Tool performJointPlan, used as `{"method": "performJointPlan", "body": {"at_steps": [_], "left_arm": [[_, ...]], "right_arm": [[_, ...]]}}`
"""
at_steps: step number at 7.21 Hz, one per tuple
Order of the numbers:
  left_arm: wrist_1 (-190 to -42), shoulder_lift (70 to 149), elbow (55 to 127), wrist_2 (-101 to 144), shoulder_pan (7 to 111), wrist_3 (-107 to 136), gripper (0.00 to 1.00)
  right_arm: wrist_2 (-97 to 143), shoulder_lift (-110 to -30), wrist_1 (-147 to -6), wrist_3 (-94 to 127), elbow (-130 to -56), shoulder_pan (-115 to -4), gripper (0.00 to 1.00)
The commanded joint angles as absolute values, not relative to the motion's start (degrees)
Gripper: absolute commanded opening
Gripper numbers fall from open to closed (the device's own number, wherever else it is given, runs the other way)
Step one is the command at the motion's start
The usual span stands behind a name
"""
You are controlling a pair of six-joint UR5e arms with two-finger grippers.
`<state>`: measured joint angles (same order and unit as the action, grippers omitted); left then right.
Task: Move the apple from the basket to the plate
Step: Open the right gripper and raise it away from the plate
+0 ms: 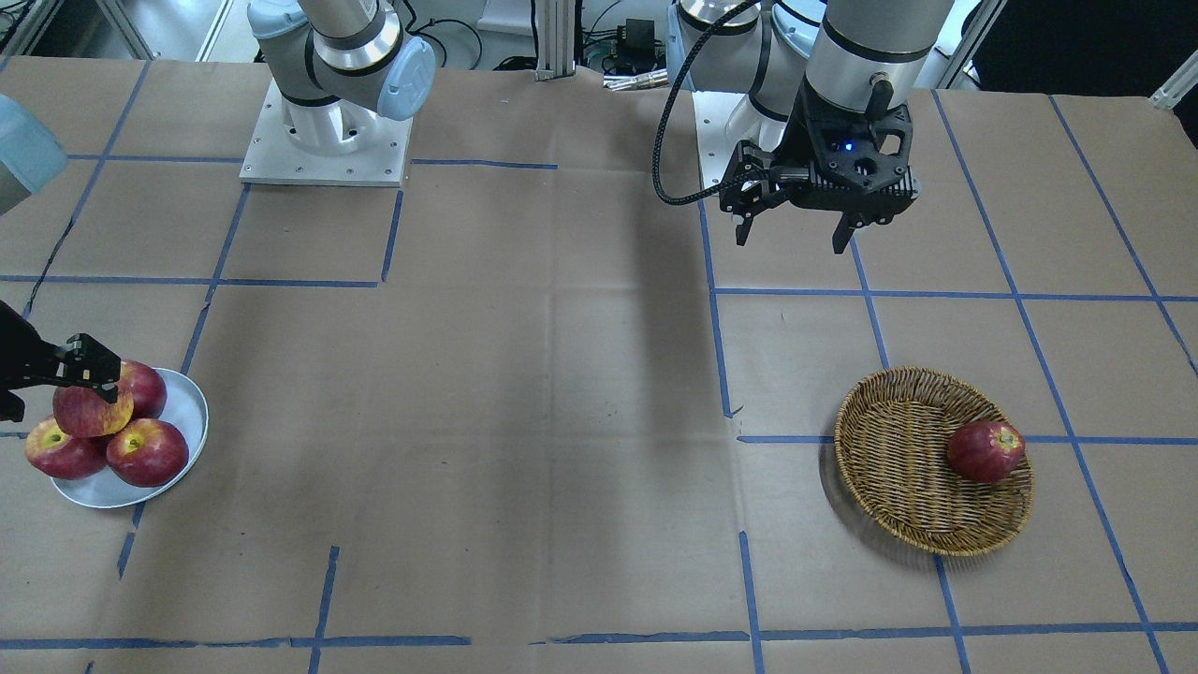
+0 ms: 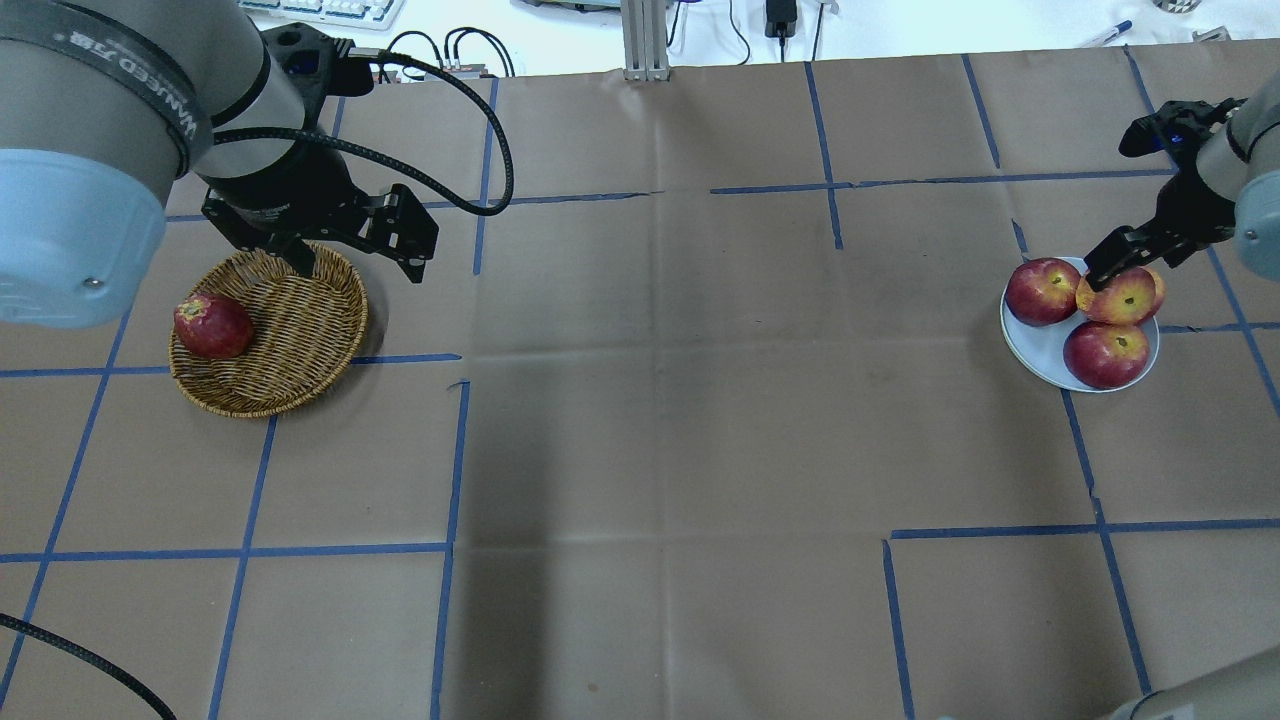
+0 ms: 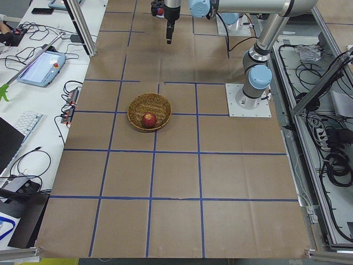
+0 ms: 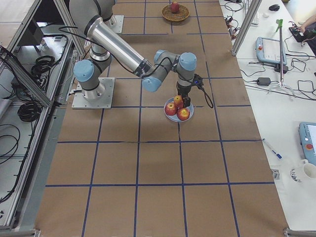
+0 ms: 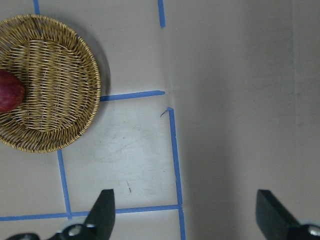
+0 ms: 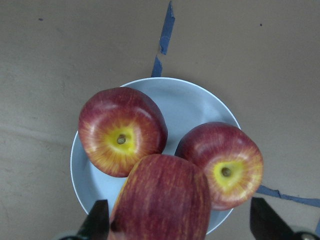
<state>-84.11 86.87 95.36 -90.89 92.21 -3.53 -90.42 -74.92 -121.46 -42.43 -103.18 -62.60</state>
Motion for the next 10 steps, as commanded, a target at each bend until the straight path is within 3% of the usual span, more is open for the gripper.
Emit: {"method": "performJointPlan", "body": {"at_steps": [1, 5, 10], "left_arm": [[-84.11, 86.84, 95.36, -90.70, 92.20, -3.52, 1.00], [-84.11, 86.66, 95.36, -90.79, 92.28, -3.60, 1.00], [-84.81, 86.31, 95.36, -90.88, 93.86, -3.69, 1.00]], "right_arm": [[-89.92, -79.95, -116.14, -41.84, -102.31, -63.62, 1.00], [-89.65, -86.82, -97.68, -21.77, -97.20, -75.99, 1.00], [-89.30, -92.27, -92.65, -9.77, -97.12, -87.71, 1.00]]}}
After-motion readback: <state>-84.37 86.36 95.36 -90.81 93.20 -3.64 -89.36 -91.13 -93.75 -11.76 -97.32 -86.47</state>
